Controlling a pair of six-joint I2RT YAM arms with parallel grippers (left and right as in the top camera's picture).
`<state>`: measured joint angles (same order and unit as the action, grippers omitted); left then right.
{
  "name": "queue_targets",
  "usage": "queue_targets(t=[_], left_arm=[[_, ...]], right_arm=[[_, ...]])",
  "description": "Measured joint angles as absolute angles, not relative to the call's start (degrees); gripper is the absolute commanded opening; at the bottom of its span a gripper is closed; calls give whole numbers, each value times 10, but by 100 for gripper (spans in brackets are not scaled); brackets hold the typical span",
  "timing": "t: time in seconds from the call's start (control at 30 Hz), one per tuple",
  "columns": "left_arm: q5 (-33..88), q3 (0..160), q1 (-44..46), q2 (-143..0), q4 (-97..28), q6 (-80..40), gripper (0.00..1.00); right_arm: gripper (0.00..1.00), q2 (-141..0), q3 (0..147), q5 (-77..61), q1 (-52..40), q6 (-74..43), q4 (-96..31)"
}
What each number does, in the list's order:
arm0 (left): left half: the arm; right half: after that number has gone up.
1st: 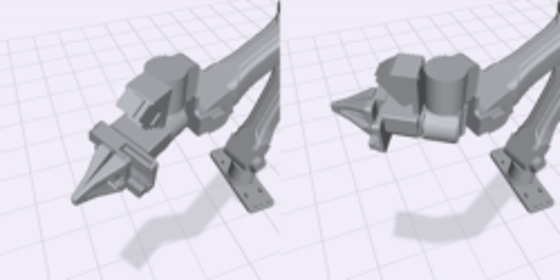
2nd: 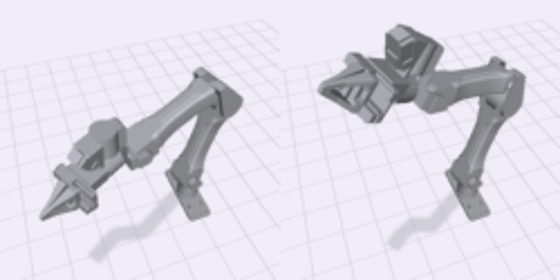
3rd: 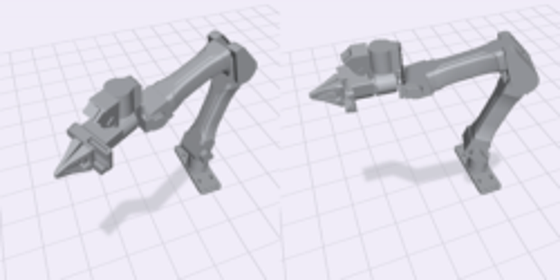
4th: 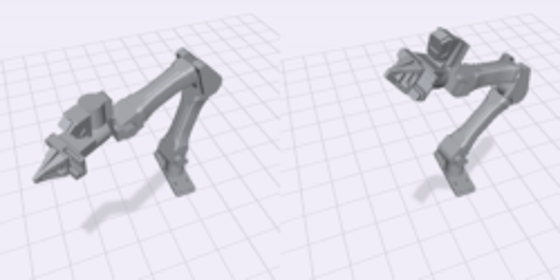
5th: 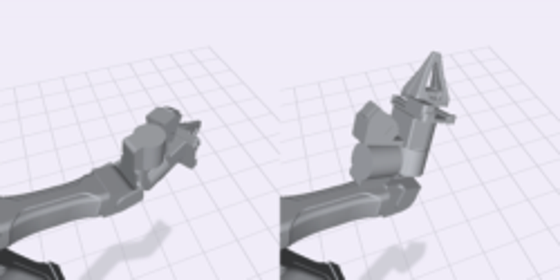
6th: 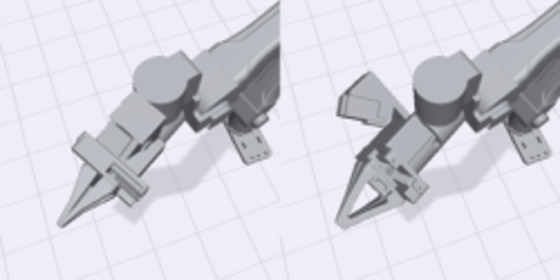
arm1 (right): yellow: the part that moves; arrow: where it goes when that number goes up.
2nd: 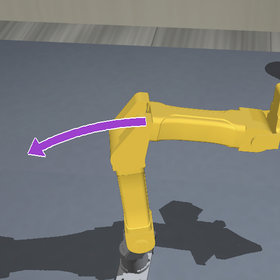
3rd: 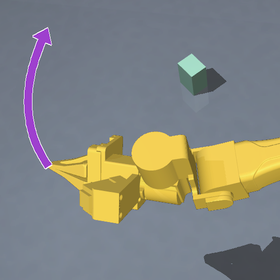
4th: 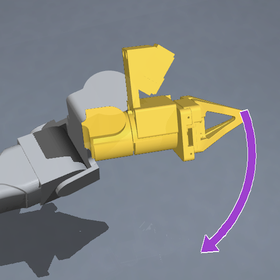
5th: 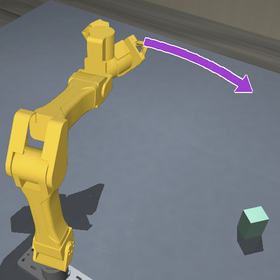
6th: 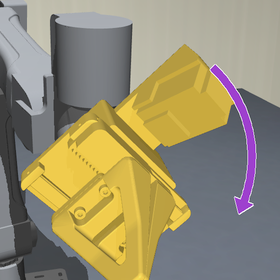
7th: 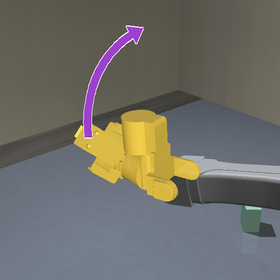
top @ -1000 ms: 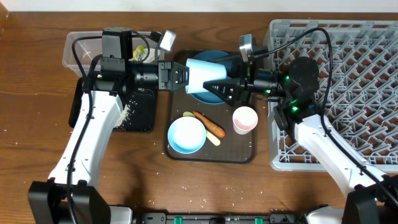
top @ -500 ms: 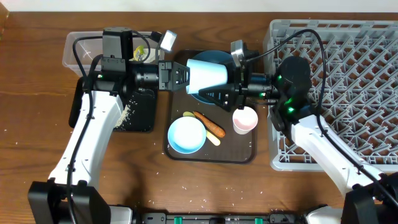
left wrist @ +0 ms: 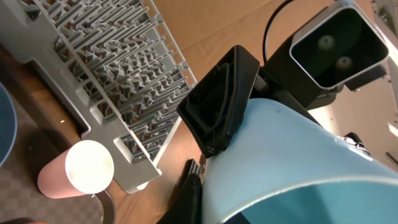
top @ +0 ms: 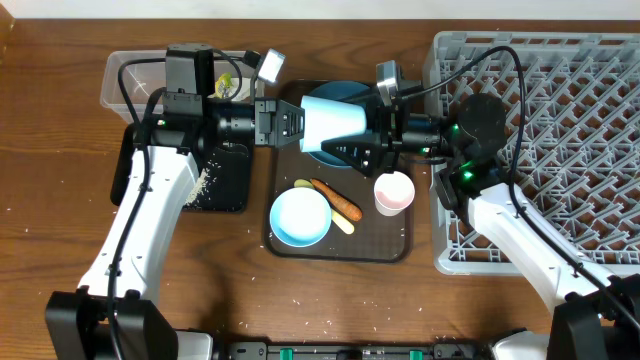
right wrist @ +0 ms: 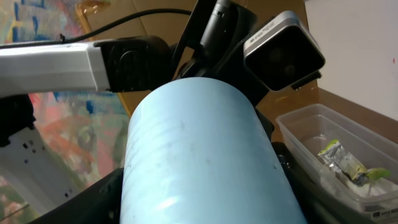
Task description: Sort waste into correct bins and load items into the dishwasher rack
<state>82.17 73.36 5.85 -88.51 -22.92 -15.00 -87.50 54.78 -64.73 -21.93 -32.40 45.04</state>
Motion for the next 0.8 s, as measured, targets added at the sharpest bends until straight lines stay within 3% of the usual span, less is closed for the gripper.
queue_targets(t=[0.17,0.5,0.8], left_arm=[[827,734,58,-885,-228,-140,8],[821,734,61,-885,-229,-150,21],[768,734,61,-885,-230,-152,22]], right_arm=[[35,-875,548,-641,-216,-340,450],[31,-875,548,-687,-153,-342,484],[27,-875,548,-715,-58,-391,470]])
